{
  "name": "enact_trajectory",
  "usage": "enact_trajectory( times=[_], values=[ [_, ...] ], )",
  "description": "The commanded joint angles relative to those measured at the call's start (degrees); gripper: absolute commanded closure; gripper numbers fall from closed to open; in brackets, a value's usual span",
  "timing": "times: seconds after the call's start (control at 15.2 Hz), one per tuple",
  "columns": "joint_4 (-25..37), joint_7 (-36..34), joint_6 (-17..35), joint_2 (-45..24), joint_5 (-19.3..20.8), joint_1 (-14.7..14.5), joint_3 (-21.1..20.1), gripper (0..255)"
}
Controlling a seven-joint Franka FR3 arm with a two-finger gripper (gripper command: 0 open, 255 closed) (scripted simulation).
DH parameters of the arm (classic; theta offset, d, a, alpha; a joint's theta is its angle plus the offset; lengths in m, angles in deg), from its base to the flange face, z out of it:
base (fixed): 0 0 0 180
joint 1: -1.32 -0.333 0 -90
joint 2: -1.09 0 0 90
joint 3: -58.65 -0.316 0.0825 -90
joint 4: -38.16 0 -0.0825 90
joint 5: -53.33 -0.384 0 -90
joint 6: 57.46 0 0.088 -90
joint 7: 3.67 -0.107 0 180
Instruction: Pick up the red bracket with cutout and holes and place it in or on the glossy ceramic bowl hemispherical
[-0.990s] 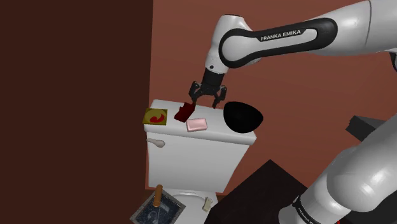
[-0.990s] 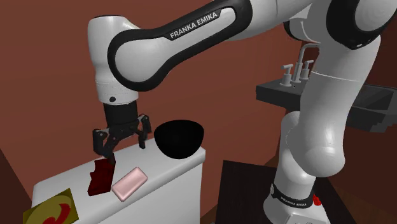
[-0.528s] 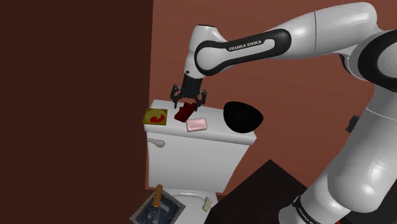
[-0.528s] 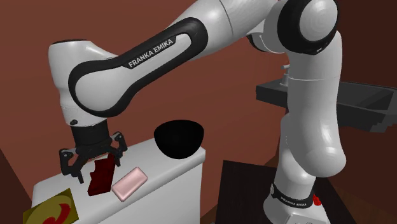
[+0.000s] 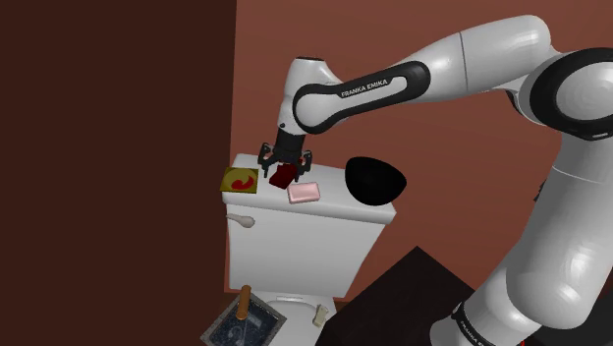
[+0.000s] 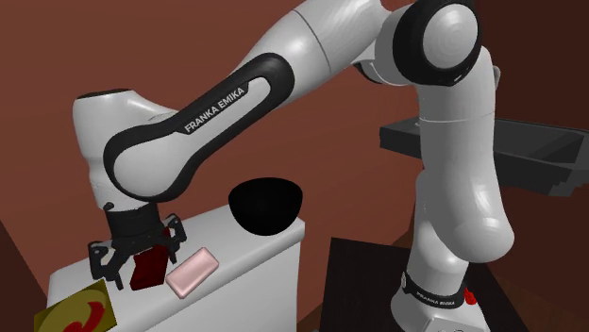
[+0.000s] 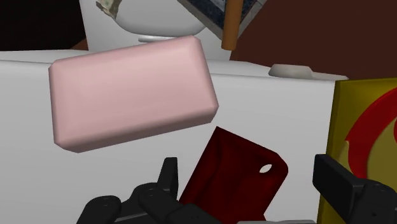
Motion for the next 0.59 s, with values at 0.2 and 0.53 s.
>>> enact_trajectory(
  times=[0.2,0.53],
  values=[
    [-0.3,-0.1,0.5,-0.2,0.1,0.0,0.0,0],
    [-0.3,-0.1,0.5,-0.2,0.1,0.0,0.0,255]
  ],
)
